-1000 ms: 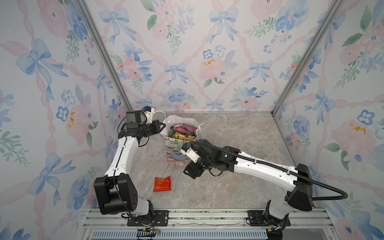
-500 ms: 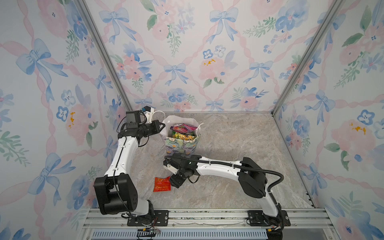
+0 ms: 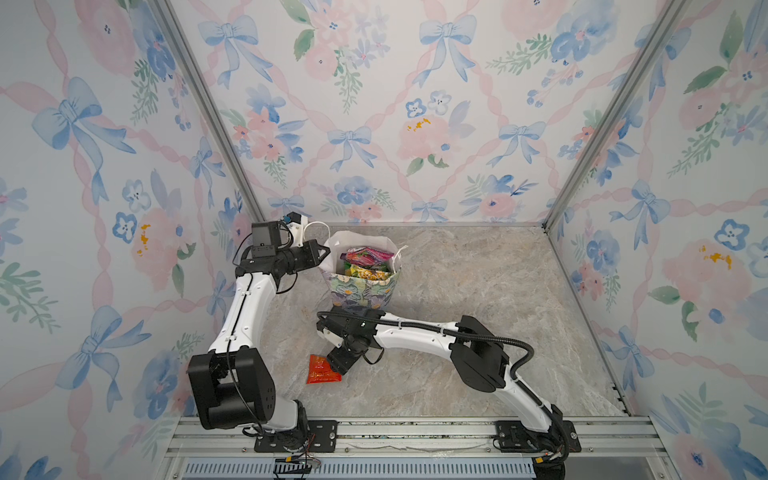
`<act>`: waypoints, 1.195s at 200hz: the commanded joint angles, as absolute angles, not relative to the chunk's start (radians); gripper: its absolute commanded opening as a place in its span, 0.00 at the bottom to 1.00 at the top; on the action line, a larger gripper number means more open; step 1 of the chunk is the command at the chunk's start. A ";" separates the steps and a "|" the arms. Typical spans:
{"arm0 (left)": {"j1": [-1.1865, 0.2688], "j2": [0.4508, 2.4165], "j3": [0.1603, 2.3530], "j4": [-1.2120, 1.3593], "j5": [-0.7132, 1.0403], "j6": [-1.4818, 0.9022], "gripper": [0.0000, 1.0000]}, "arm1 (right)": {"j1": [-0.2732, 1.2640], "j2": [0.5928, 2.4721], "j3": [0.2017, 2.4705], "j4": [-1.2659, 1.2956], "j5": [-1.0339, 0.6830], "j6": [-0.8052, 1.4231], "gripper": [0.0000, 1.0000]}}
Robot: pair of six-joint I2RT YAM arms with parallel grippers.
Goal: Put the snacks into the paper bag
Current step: 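Lower the right gripper onto the red packet and grasp its corner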
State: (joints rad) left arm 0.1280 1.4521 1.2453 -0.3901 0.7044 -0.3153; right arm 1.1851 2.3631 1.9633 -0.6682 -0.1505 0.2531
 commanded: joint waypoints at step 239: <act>0.138 1.454 1.221 -0.415 0.672 -0.291 0.00 | 1.131 1.881 1.448 -0.607 0.033 0.275 0.00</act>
